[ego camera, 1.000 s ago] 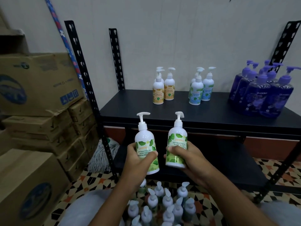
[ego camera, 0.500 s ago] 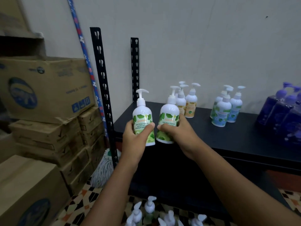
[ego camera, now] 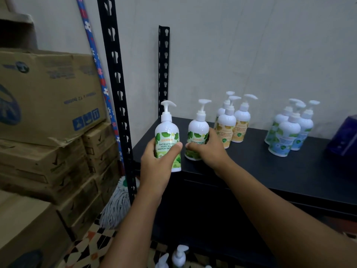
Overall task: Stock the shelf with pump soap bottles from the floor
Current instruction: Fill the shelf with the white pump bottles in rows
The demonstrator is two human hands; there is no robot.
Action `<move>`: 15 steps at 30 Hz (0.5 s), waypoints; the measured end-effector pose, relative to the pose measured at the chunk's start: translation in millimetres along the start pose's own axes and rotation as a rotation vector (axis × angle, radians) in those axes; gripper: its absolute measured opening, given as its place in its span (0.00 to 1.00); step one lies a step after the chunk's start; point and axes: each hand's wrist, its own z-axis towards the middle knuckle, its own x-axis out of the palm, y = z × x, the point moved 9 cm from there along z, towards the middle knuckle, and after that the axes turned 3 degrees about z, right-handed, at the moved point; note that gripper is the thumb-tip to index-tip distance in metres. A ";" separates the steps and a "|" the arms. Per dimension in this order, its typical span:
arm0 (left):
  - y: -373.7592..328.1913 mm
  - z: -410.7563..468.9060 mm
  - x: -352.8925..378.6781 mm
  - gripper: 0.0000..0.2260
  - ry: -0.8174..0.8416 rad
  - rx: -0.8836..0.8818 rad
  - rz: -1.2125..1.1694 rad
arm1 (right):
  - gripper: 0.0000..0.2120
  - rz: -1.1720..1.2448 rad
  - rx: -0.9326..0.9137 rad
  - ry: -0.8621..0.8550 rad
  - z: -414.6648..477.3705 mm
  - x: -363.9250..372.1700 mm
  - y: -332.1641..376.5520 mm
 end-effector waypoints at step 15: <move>12.0 6.0 5.3 0.14 -0.023 -0.033 -0.020 | 0.30 -0.287 0.030 -0.198 22.8 -4.1 -18.1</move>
